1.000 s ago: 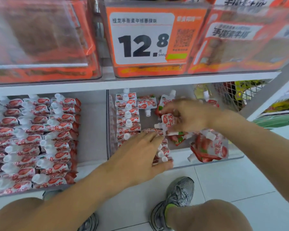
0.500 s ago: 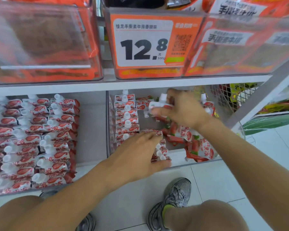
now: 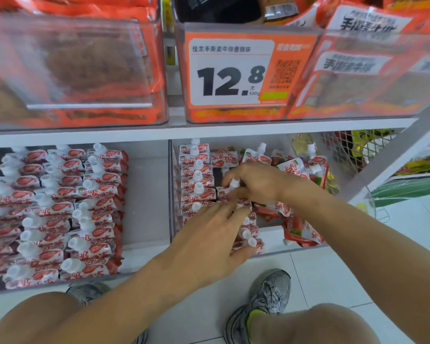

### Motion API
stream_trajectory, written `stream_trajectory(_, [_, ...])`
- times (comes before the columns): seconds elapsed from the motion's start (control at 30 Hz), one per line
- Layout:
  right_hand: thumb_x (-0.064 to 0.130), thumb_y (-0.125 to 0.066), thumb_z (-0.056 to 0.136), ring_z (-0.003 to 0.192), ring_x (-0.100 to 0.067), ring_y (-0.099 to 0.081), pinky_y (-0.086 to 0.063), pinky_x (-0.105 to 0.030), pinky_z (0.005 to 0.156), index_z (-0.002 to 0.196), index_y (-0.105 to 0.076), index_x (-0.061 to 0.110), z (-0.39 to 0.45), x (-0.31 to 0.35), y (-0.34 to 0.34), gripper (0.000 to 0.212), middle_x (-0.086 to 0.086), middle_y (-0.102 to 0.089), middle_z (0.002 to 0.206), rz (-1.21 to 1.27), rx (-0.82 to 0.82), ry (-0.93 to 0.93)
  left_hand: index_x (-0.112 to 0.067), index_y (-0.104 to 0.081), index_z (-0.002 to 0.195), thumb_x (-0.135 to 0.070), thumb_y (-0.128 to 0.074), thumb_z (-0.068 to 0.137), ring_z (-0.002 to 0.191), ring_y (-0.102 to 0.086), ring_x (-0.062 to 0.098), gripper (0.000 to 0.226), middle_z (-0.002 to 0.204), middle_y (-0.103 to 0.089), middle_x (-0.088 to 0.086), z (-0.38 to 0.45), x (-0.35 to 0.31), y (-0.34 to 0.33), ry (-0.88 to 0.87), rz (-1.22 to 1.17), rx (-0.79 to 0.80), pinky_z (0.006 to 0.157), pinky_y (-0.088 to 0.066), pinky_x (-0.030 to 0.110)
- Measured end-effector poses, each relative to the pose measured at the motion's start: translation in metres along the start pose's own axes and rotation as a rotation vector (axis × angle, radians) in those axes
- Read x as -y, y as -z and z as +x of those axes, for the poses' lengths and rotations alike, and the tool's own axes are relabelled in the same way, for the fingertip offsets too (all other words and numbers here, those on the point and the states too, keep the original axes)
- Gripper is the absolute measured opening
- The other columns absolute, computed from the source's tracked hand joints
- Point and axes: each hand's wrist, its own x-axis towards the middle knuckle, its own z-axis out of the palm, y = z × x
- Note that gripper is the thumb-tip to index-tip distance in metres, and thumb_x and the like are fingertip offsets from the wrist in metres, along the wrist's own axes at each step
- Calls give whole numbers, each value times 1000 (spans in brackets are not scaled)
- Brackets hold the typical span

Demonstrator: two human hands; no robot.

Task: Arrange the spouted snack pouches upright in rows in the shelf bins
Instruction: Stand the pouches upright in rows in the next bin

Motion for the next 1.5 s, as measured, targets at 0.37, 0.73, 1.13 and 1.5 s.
stream_trajectory(0.37, [13, -60, 89, 113, -2, -61, -45, -38, 105, 114, -70, 42, -16, -12, 31, 39, 20, -69, 117, 368, 233, -60, -24, 2, 152, -67, -62, 76, 145, -10, 19, 109, 158, -5, 2, 8, -2, 7, 96, -105, 1, 118, -21, 36])
stream_trajectory(0.73, [3, -54, 96, 78, -6, -53, -43, -8, 76, 119, -58, 4, 27, -20, 34, 23, -1, -59, 95, 236, -152, -8, -19, 1, 154, -80, -58, 69, 147, -17, 20, 121, 162, -7, 1, 27, 10, 9, 81, -54, 262, 116, -25, 34])
stream_trajectory(1.13, [36, -47, 100, 110, -25, -59, -42, -29, 86, 132, -57, 18, 30, -17, 24, 37, -7, -67, 119, 13, -174, 1, -13, -1, 154, -77, -53, 76, 146, -17, 21, 114, 161, -9, 5, 24, 7, 12, 63, -5, 253, 117, -26, 37])
stream_trajectory(1.5, [33, -43, 99, 99, -27, -58, -38, -30, 74, 114, -58, 13, 33, -12, 22, 29, 0, -59, 84, -122, -92, 21, -14, 2, 155, -74, -40, 85, 149, -10, 24, 101, 163, 2, 10, 11, -4, 13, 104, 59, 242, 118, -17, 36])
